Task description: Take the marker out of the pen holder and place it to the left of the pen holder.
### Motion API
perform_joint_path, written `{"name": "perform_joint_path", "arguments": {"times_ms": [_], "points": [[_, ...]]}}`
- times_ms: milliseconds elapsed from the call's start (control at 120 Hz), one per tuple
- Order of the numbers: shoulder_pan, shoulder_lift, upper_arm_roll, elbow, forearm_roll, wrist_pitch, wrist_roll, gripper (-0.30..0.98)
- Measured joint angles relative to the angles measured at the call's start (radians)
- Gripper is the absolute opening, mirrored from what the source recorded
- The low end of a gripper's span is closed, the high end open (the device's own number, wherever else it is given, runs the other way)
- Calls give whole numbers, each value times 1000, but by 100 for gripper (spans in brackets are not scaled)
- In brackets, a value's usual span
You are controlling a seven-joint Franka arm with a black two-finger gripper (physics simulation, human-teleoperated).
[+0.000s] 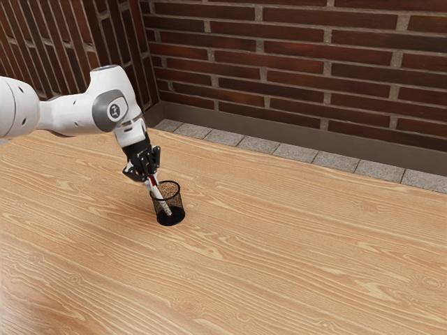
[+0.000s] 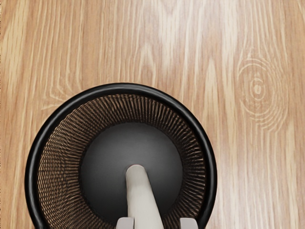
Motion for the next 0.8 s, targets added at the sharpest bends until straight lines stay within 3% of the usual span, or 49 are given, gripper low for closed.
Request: {"name": "perform_joint_path", "arguments": {"times_ms": [275,550,800], "points": [[0,-28,-1,1,-3,11,-4,-8],[1,-236,-4,46,-29,-34,-8,-8],[135,-143,-2,56,-64,-67,1,-8]]}}
